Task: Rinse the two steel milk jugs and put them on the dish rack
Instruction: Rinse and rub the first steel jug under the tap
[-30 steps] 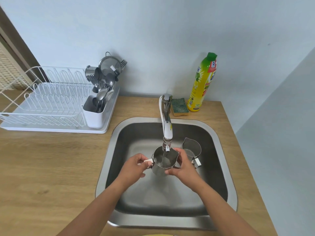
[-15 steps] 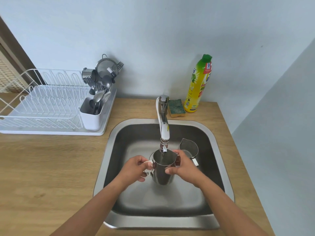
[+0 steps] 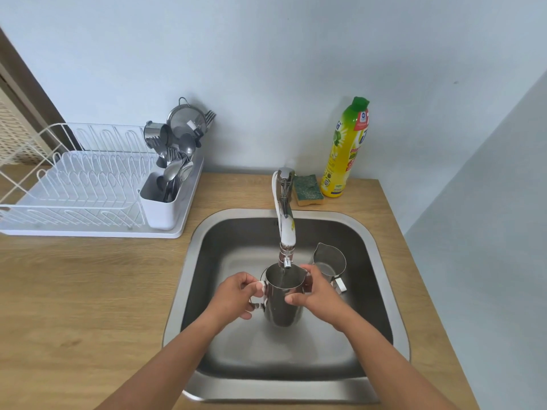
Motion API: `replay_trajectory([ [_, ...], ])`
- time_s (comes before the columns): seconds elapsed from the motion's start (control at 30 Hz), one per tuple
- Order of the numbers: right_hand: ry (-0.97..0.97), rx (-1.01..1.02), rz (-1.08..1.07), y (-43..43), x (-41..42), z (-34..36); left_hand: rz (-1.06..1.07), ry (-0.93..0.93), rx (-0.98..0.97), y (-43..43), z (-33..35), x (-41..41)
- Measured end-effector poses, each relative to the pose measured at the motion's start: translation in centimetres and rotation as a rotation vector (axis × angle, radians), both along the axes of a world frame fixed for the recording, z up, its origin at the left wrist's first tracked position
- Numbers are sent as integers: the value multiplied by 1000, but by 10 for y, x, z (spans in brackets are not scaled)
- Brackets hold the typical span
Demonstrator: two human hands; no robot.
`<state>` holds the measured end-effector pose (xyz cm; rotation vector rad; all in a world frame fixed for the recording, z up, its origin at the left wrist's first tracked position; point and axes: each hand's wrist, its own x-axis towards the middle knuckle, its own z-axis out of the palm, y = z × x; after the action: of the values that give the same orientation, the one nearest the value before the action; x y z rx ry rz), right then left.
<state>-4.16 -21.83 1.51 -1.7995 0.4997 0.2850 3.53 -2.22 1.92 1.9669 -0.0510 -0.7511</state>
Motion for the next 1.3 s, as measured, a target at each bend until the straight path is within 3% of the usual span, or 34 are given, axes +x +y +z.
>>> replay_trajectory([
  [0.6, 9, 9, -31, -5, 11, -2, 63, 64, -27, 3, -5, 5],
  [0.9, 171, -59, -87, -2, 28, 0, 162, 93, -87, 6, -6, 8],
  [1.3, 415, 133, -113, 5, 22, -2, 150, 206, -85, 4, -7, 11],
])
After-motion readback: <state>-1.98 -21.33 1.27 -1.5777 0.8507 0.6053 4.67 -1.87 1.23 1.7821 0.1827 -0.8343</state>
